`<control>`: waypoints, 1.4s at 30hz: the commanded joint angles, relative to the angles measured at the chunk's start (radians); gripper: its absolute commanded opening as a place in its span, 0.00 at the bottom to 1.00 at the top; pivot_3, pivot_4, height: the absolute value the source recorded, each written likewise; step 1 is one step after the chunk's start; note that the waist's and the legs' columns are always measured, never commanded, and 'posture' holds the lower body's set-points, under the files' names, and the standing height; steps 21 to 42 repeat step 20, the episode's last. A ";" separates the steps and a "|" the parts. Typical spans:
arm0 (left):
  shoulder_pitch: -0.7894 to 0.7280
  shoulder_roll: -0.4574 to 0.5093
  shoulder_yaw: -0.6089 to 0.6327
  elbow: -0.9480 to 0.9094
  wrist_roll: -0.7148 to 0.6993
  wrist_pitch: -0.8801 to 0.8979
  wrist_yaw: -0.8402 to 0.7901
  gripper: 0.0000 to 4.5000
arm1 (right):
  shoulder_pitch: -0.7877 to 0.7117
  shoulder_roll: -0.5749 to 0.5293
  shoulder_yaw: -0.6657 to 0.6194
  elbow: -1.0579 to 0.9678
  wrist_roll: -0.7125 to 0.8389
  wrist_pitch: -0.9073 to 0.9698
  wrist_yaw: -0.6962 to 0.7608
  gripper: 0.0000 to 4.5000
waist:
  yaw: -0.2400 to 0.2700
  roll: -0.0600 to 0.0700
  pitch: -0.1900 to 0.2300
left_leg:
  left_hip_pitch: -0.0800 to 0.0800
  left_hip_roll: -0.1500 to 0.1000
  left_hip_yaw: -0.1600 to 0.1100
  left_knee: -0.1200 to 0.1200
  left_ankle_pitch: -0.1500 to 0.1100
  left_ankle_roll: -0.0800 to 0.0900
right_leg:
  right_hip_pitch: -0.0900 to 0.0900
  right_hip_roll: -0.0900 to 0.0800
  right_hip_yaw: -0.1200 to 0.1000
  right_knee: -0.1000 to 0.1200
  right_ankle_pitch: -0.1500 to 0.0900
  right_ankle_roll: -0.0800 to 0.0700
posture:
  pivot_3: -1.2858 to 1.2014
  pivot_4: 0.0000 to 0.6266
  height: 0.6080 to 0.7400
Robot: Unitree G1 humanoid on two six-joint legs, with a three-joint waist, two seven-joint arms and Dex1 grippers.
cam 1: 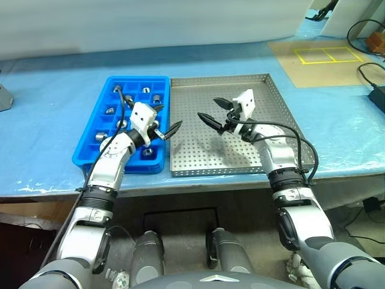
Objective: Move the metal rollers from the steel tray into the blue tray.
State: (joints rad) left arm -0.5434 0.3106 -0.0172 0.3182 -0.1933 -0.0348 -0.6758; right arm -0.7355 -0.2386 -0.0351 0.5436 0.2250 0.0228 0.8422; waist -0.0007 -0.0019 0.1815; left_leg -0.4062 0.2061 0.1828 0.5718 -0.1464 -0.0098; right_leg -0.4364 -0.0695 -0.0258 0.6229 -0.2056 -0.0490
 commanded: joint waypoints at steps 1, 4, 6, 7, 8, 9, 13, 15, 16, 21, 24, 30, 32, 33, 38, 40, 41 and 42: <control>-0.006 0.010 0.020 -0.039 -0.014 -0.011 -0.005 1.00 | -0.037 -0.001 -0.021 0.001 0.021 -0.035 -0.004 1.00 | 0.000 0.000 0.000 | 0.000 0.000 0.000 0.000 0.000 0.000 | 0.000 0.000 0.000 0.000 0.000 0.000 | 0.45 0.24 1.00; -0.006 0.012 0.019 -0.048 -0.014 -0.007 -0.005 1.00 | -0.038 -0.004 -0.023 0.007 0.023 -0.039 -0.005 1.00 | 0.001 0.000 0.000 | 0.000 0.000 0.000 0.000 0.000 0.000 | 0.000 0.000 0.000 0.000 0.000 0.000 | 0.46 0.24 1.00; -0.005 0.014 0.023 -0.059 -0.018 0.000 -0.005 1.00 | -0.043 -0.004 -0.018 0.015 0.022 -0.039 0.002 1.00 | 0.002 0.000 0.000 | 0.000 0.000 0.000 0.000 0.000 0.000 | 0.000 0.000 0.000 0.000 0.000 0.000 | 0.46 0.24 1.00; -0.005 0.015 0.025 -0.061 -0.020 0.002 -0.006 1.00 | -0.045 -0.004 -0.016 0.020 0.020 -0.041 0.003 1.00 | 0.002 0.000 0.000 | 0.000 0.000 0.000 0.000 0.000 0.000 | 0.000 0.000 0.000 0.000 0.000 0.000 | 0.46 0.24 1.00; -0.003 0.015 0.026 -0.062 -0.019 0.003 -0.005 1.00 | -0.047 -0.004 -0.015 0.025 0.018 -0.045 0.002 1.00 | 0.003 0.000 0.000 | 0.000 0.000 0.000 0.000 0.000 0.000 | 0.000 0.000 0.000 0.000 0.000 0.000 | 0.46 0.24 1.00; 0.001 0.015 0.027 -0.064 -0.019 0.002 -0.003 1.00 | -0.046 -0.003 -0.014 0.026 0.016 -0.048 0.001 1.00 | 0.003 0.000 0.000 | 0.000 0.000 0.000 0.000 0.000 0.000 | 0.000 0.000 0.000 0.000 0.000 0.000 | 0.46 0.24 1.00; 0.025 0.017 0.026 -0.090 -0.015 0.007 0.004 1.00 | -0.045 0.001 -0.009 0.032 0.015 -0.051 0.003 1.00 | 0.004 0.000 0.000 | 0.000 0.000 0.000 0.000 0.000 0.000 | 0.000 0.000 0.000 0.000 0.000 0.000 | 0.47 0.24 1.00; 0.033 0.019 0.028 -0.102 -0.016 0.014 0.006 1.00 | -0.052 0.002 -0.007 0.042 0.014 -0.054 0.007 1.00 | 0.007 0.000 0.000 | 0.000 0.000 0.000 0.000 0.000 0.000 | 0.000 0.000 0.000 0.000 0.000 0.000 | 0.47 0.24 1.00; 0.035 0.021 0.030 -0.104 -0.015 0.016 0.009 1.00 | -0.056 0.002 -0.005 0.047 0.012 -0.056 0.011 1.00 | 0.010 0.000 0.000 | 0.000 0.000 0.000 0.000 0.000 0.000 | 0.000 0.000 0.000 0.000 0.000 0.000 | 0.47 0.24 1.00; 0.047 0.021 0.029 -0.120 -0.013 0.022 0.015 1.00 | -0.058 0.003 -0.005 0.047 0.012 -0.065 0.015 1.00 | 0.017 0.000 0.000 | 0.000 0.000 0.000 0.000 0.000 0.000 | 0.000 -0.001 0.000 0.000 0.000 0.000 | 0.47 0.24 1.00; 0.047 0.021 0.029 -0.120 -0.013 0.022 0.015 1.00 | -0.058 0.003 -0.005 0.047 0.012 -0.065 0.015 1.00 | 0.017 0.000 0.000 | 0.000 0.000 0.000 0.000 0.000 0.000 | 0.000 -0.001 0.000 0.000 0.000 0.000 | 0.47 0.24 1.00; 0.047 0.021 0.029 -0.120 -0.013 0.022 0.015 1.00 | -0.058 0.003 -0.005 0.047 0.012 -0.065 0.015 1.00 | 0.017 0.000 0.000 | 0.000 0.000 0.000 0.000 0.000 0.000 | 0.000 -0.001 0.000 0.000 0.000 0.000 | 0.47 0.24 1.00; 0.047 0.021 0.029 -0.120 -0.013 0.022 0.015 1.00 | -0.058 0.003 -0.005 0.047 0.012 -0.065 0.015 1.00 | 0.017 0.000 0.000 | 0.000 0.000 0.000 0.000 0.000 0.000 | 0.000 -0.001 0.000 0.000 0.000 0.000 | 0.47 0.24 1.00; 0.047 0.021 0.029 -0.120 -0.013 0.022 0.015 1.00 | -0.058 0.003 -0.005 0.047 0.012 -0.065 0.015 1.00 | 0.017 0.000 0.000 | 0.000 0.000 0.000 0.000 0.000 0.000 | 0.000 -0.001 0.000 0.000 0.000 0.000 | 0.47 0.24 1.00; 0.047 0.021 0.029 -0.120 -0.013 0.022 0.015 1.00 | -0.058 0.003 -0.005 0.047 0.012 -0.065 0.015 1.00 | 0.017 0.000 0.000 | 0.000 0.000 0.000 0.000 0.000 0.000 | 0.000 -0.001 0.000 0.000 0.000 0.000 | 0.47 0.24 1.00; 0.047 0.021 0.029 -0.120 -0.013 0.022 0.015 1.00 | -0.058 0.003 -0.005 0.047 0.012 -0.065 0.015 1.00 | 0.017 0.000 0.000 | 0.000 0.000 0.000 0.000 0.000 0.000 | 0.000 -0.001 0.000 0.000 0.000 0.000 | 0.47 0.24 1.00; 0.047 0.021 0.029 -0.120 -0.013 0.022 0.015 1.00 | -0.058 0.003 -0.005 0.047 0.012 -0.065 0.015 1.00 | 0.017 0.000 0.000 | 0.000 0.000 0.000 0.000 0.000 0.000 | 0.000 -0.001 0.000 0.000 0.000 0.000 | 0.47 0.24 1.00; 0.047 0.021 0.029 -0.120 -0.013 0.022 0.015 1.00 | -0.058 0.003 -0.005 0.047 0.012 -0.065 0.015 1.00 | 0.017 0.000 0.000 | 0.000 0.000 0.000 0.000 0.000 0.000 | 0.000 -0.001 0.000 0.000 0.000 0.000 | 0.47 0.24 1.00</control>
